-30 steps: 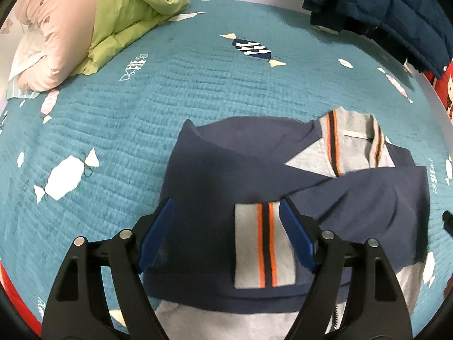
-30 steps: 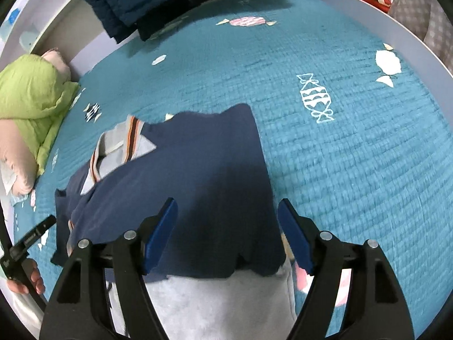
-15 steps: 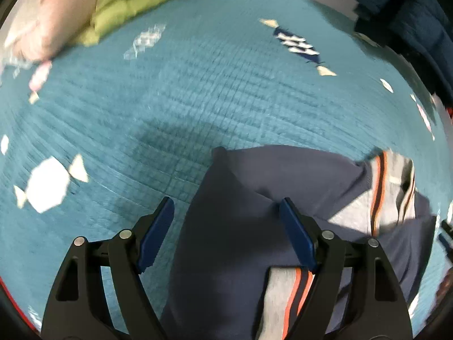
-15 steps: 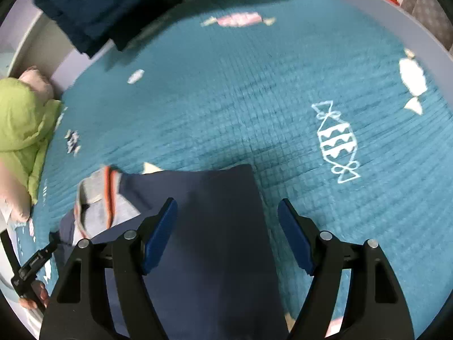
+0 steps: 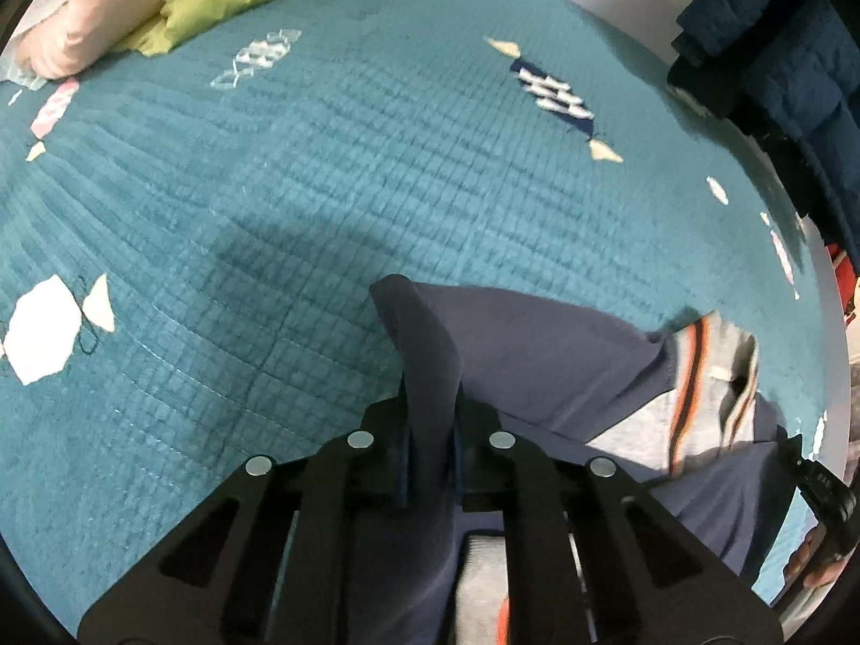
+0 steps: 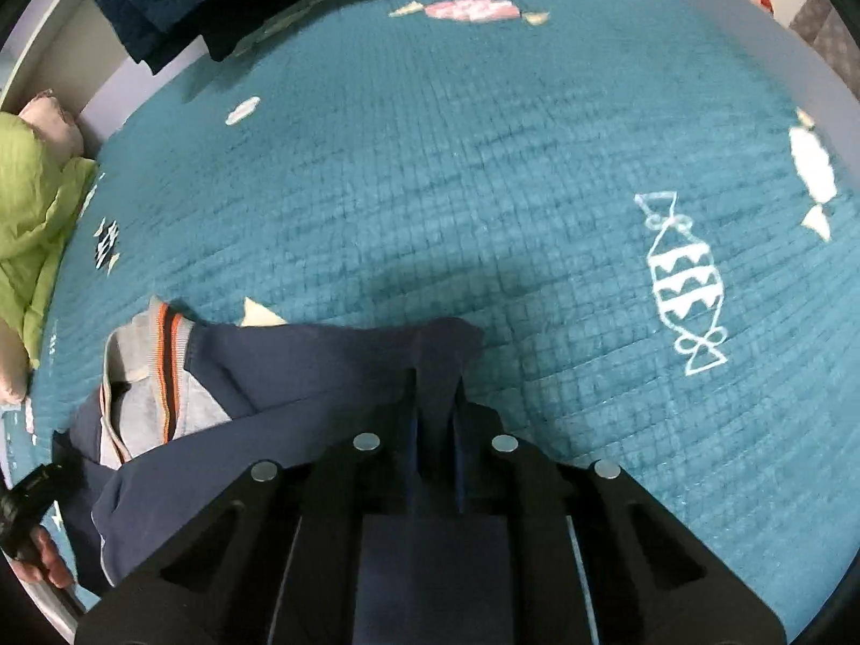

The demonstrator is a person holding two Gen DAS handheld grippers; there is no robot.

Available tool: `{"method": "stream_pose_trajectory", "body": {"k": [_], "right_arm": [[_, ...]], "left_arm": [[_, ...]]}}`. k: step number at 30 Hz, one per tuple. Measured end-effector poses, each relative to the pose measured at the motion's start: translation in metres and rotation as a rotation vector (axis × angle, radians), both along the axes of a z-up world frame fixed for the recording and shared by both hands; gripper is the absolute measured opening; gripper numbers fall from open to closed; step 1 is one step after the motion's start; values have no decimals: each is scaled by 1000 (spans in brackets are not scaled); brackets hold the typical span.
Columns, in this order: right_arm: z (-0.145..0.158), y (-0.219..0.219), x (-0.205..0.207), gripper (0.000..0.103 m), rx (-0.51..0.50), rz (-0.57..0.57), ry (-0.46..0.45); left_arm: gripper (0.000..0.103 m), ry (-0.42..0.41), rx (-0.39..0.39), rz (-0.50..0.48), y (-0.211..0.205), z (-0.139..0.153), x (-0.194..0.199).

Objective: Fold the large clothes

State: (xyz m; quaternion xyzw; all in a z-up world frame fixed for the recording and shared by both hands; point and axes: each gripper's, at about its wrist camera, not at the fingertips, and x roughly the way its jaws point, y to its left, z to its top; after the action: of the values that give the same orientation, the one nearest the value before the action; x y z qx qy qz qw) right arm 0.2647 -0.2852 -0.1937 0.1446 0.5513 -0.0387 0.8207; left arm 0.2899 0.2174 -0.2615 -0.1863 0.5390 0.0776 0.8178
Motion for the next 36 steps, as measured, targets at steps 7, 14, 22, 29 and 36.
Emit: {"method": "stream_pose_trajectory", "body": {"k": [7,14,22,29,36], "right_arm": [[51,-5,-11,7,41,-9,-107],[103,-10,-5,4,47,5,-195],[152,1,5,4,-1,36,-283],[204,-6,-39,4,27,65,-451],[185,2,-168,4,50,139,-493]], "left_arm": [[8,-130,-25,-30,-6,50,-5],[8,-200,-30,-42,-10,97,2],[8,-277,-12,-53,-22,144,13],[8,-421,-9,-93,-23,196,-14],[7,-447,0,-133,-19,171,-125]]}}
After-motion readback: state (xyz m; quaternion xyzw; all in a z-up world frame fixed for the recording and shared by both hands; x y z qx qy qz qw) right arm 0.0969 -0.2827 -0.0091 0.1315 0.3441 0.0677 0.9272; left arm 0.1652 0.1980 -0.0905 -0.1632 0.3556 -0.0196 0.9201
